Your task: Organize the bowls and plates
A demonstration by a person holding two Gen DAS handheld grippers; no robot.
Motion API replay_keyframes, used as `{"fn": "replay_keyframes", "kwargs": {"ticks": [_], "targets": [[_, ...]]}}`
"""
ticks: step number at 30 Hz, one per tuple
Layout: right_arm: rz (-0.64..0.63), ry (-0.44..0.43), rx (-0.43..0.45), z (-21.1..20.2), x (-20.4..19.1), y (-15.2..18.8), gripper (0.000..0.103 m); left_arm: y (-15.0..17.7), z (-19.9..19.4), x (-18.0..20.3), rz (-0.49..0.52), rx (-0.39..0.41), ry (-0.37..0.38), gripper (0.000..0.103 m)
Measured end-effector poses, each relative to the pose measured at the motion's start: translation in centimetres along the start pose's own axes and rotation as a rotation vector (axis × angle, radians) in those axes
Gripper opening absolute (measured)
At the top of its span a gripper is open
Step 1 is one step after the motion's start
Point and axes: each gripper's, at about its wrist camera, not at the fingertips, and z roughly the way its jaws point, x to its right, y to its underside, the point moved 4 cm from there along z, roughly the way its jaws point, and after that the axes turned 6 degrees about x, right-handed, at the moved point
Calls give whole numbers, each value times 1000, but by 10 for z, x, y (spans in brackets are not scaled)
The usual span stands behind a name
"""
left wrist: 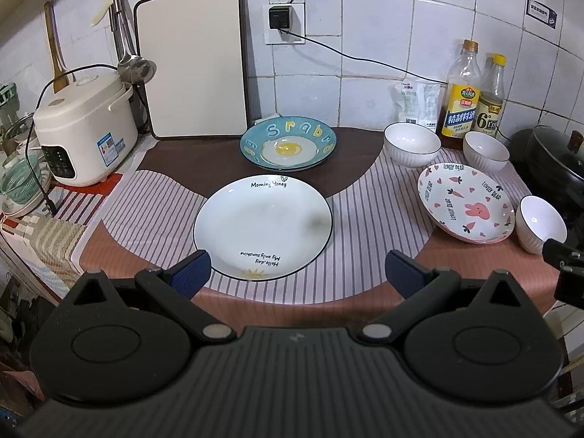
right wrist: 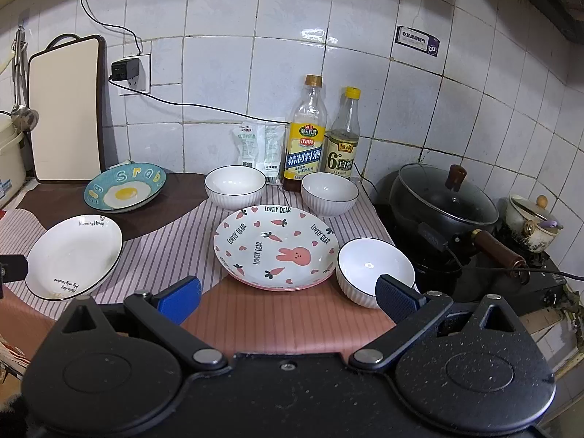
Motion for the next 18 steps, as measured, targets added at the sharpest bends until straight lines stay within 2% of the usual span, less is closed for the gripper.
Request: {"fn": "replay_keyframes", "kwargs": {"ticks": [8, 12, 18], "targets": [[6, -15, 9, 1, -1, 0, 103, 3, 3, 0, 3, -5, 6, 103], [0, -65, 63, -4, -7, -2, 103, 0, 5, -6, -7, 19, 15, 103], [-69, -135, 171, -11, -31, -11, 103, -10, 6, -30, -52, 79, -34, 103]]}}
